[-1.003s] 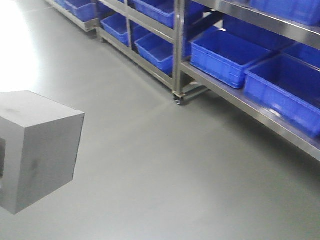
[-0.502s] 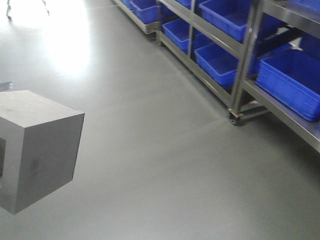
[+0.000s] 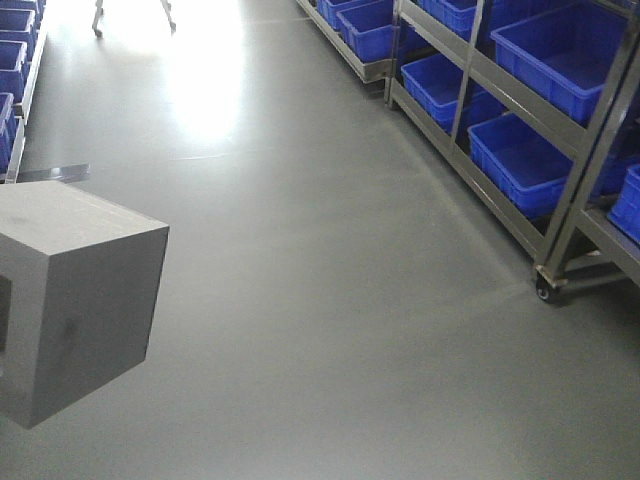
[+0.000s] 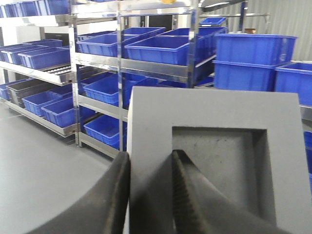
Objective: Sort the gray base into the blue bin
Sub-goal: 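Drive down the aisle to the rack of blue bins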
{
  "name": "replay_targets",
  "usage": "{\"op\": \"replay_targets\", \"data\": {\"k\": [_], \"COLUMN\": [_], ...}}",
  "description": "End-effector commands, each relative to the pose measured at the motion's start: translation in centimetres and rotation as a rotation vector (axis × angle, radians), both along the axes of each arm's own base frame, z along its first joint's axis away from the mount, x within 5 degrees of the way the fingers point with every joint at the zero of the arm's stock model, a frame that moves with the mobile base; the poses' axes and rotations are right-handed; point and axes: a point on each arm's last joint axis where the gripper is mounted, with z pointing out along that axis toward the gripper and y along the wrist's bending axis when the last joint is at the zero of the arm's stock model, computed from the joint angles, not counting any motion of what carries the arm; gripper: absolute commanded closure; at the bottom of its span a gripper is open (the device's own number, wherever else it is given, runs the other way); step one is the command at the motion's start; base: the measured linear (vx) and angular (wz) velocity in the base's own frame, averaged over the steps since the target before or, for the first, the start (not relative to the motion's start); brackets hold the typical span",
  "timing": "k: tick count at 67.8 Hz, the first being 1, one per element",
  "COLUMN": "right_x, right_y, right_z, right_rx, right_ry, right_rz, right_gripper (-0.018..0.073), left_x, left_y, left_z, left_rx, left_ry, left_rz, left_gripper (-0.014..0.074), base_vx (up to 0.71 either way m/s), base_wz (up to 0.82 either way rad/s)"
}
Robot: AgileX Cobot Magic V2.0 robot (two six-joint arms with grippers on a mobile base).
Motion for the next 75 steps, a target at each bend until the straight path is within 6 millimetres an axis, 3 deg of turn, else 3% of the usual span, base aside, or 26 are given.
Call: {"op": "replay_targets", "data": {"k": [1, 75], "right_x": [0.2, 0.2], "right_y": [-0.06, -0.06], "right_z": [0.51, 0.51], "right_rx": [-0.024, -0.024], "right_ry": [-0.053, -0.053], "right_rz": [-0.004, -0.004], "right_gripper": [0.0564, 0.0564], "left_x": [-0.21, -0.21], "left_y": [-0.02, -0.02], "left_z": [1.94, 1.94], "left_rx": [-0.074, -0.074], "left_ry": [-0.108, -0.108], "left_rz": [-0.015, -0.015], "left_gripper": [0.059, 0.059], "base_vx": [0.38, 0.4], "base_wz": [0.13, 0.1]}}
